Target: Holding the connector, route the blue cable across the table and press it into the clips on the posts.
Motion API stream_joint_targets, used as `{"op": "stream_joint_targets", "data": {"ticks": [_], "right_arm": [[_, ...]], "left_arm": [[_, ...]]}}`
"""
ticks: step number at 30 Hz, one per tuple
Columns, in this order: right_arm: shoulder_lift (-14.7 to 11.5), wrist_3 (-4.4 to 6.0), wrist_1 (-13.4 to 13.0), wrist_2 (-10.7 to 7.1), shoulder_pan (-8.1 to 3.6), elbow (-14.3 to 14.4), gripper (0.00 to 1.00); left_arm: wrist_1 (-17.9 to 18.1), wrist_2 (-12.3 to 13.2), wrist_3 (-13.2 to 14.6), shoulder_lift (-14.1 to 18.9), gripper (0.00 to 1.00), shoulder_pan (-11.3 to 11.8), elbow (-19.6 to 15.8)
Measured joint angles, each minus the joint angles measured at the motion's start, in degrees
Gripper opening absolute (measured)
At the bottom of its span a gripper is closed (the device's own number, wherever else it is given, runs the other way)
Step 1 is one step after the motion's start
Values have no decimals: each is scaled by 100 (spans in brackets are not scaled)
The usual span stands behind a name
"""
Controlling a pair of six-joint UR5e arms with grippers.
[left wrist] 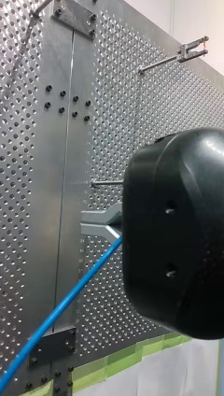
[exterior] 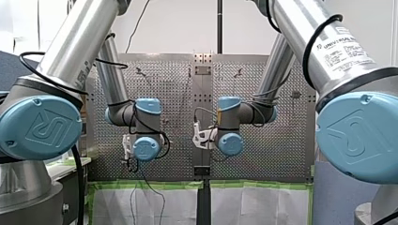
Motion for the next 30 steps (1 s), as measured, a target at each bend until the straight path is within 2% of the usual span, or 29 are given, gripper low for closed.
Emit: {"op": "stream_joint_targets", "data": {"ticks": [24, 30], "right_arm": [[0, 0, 9, 0, 7, -7, 0], [-22, -81, 151, 130, 106, -84, 0]], "left_arm": [[-4, 4, 1, 6, 0, -2, -6], [-196, 47, 37, 105, 0, 190, -33]]}}
